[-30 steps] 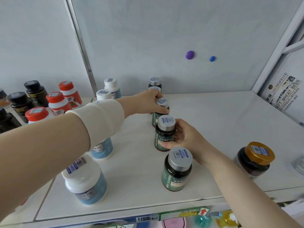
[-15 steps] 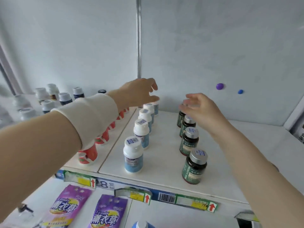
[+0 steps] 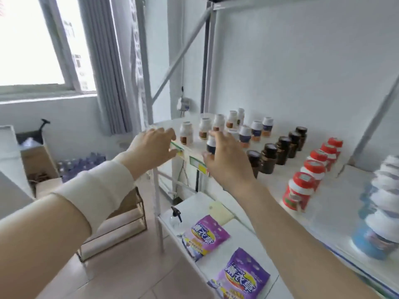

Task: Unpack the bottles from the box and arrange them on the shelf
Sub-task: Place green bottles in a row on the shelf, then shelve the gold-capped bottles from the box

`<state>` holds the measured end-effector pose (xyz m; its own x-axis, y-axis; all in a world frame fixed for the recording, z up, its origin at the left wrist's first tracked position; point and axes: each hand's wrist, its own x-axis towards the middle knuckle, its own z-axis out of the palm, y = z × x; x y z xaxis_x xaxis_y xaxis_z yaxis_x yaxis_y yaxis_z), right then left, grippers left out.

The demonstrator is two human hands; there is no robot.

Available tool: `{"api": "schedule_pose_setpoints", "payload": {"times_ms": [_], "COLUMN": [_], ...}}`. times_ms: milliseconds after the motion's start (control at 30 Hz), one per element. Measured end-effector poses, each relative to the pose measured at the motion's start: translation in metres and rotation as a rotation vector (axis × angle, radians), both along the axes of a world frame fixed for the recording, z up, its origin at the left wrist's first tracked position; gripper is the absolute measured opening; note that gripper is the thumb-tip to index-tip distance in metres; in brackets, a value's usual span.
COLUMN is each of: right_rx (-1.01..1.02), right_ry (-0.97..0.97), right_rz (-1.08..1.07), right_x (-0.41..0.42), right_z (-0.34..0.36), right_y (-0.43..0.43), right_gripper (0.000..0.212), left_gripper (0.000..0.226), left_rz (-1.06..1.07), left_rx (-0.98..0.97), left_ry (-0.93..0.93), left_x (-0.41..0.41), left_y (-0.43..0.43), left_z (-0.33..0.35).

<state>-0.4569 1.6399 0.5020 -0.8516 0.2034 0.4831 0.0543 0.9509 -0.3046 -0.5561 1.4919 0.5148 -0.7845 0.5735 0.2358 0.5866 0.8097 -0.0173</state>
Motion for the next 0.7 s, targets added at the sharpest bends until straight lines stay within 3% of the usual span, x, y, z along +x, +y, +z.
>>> {"api": "schedule_pose_setpoints", "payload": {"times_ms": [100, 267, 367, 700], "right_rx": [0.1, 0.15, 0.171, 0.172], "right_ry": [-0.181, -0.973, -1.283, -1.38], "right_rz": [0.144, 0.305, 0.359, 0.375], "right_x": [-0.071, -0.163, -0.195, -0.356], "right_z": [-0.05, -0.164, -0.213, -0.297], "right_y": [-0.065, -0.152, -0.19, -0.204], "right_gripper": [0.048, 0.044, 0.053, 0.054], "left_gripper": [0.038, 0.047, 0.047, 0.042], "left_rz": [0.128, 0.239, 0.244, 0.168], "left_rx": [-0.181, -0.58, -0.621, -0.452], "left_ry": [-0.161, -0.722, -0.81, -0.953], "left_x": [-0.047, -0.096, -0.122, -0.273], "left_y": [-0.084, -0.186, -0.223, -0.239], "left_z": [-0.056, -0.164, -0.212, -0.296]}}
